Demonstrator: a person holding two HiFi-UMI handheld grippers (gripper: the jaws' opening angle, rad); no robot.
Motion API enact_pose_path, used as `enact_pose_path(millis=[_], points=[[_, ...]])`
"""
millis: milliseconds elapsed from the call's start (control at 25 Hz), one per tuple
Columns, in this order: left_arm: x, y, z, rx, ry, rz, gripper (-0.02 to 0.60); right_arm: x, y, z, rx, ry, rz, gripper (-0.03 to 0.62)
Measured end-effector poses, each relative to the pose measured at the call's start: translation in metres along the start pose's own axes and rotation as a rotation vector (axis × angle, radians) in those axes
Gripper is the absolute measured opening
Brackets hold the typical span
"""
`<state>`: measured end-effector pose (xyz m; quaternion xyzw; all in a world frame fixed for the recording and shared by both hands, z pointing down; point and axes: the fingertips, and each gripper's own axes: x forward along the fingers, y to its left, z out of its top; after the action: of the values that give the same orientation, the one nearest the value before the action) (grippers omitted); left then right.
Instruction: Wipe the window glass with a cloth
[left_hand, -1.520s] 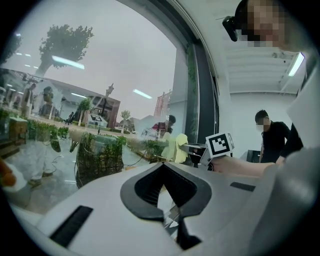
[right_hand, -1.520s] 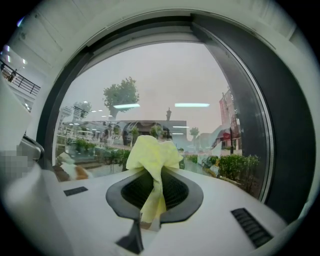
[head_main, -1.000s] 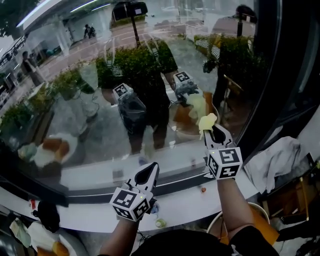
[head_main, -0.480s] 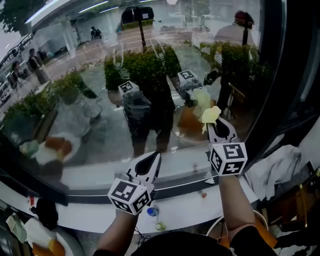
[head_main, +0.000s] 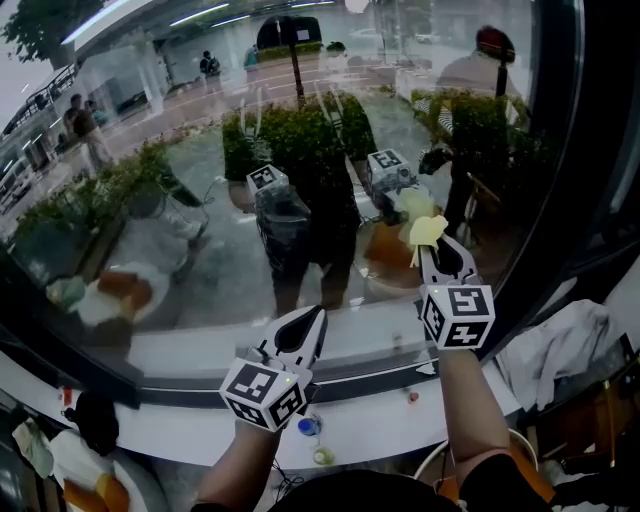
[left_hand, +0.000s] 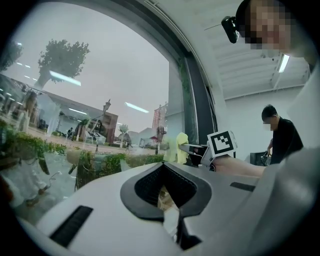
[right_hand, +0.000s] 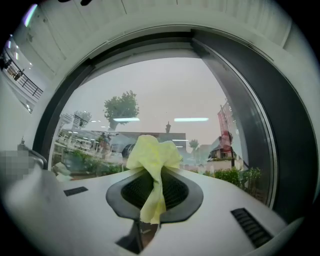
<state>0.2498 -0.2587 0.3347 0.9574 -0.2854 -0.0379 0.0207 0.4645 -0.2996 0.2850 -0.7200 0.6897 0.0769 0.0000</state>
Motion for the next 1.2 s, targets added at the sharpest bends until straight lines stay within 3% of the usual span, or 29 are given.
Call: enact_pose_path(millis=[360, 640, 840, 1200], points=[[-0.012, 0.011, -0.005, -0.012, 0.01, 0.026, 0.008, 0.0, 0.01, 0.005, 0.008, -0.012, -0.002, 0.057], [-0.045, 0.043, 0.0, -0.017, 0.014, 0.06, 0.008, 0.011, 0.052, 0.011, 0.025, -0.019, 0.01, 0.057], [-0.033, 0.023, -0.009, -0.016, 0.013, 0.092, 0.008, 0.006, 0.032, 0.007, 0.026, -0.032, 0.035, 0.057], [-0.084, 0.063, -0.005, -0.019, 0.006, 0.153, 0.008, 0.021, 0.101, 0.022, 0.015, -0.058, 0.075, 0.057]])
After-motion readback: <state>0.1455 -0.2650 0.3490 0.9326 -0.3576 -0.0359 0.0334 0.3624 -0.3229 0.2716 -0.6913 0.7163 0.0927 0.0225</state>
